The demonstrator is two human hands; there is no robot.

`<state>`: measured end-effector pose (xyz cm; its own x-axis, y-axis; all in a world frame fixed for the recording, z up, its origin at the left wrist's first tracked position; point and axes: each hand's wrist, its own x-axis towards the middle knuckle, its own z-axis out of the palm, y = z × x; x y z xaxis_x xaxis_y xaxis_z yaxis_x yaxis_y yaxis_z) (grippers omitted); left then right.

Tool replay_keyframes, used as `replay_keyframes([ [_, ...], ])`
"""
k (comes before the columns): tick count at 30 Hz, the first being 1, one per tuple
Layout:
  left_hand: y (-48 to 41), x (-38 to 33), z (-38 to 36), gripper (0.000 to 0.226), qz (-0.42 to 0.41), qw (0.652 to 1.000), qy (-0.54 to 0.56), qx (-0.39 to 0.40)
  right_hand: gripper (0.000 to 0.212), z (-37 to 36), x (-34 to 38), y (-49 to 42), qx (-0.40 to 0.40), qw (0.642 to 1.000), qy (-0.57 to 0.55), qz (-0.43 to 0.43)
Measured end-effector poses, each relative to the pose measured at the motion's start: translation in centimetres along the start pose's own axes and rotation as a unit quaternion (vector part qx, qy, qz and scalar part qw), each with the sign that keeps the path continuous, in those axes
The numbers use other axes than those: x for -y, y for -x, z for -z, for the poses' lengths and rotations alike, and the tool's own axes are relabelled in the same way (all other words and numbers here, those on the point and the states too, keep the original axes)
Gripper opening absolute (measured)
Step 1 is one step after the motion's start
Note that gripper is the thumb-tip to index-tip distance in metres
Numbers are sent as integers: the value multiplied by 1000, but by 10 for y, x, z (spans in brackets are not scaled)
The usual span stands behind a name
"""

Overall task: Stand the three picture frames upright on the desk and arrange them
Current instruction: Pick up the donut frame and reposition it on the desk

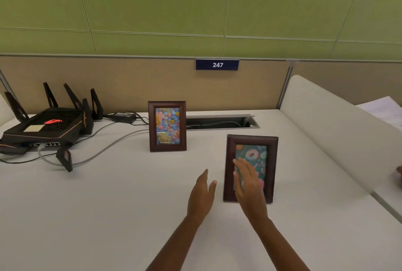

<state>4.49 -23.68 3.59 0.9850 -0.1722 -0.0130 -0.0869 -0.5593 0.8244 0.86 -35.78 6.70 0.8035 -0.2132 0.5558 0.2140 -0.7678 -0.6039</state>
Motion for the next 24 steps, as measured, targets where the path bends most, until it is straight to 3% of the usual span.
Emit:
replay_keyframes([
  [8,-2,-29,-20,46,12,998,61,8,43,41,-43,-8,-81,992,-33,-96],
  [14,-3,-31,-31,37,34,998,56,0,52,46,-77,-5,26,960,-82,-267],
  [18,-6,-29,-35,34,39,998,45,-4,40,45,-90,0,96,945,-104,-294],
  [24,-16,-30,-39,29,49,996,64,-25,33,40,-97,1,101,927,-136,-334],
])
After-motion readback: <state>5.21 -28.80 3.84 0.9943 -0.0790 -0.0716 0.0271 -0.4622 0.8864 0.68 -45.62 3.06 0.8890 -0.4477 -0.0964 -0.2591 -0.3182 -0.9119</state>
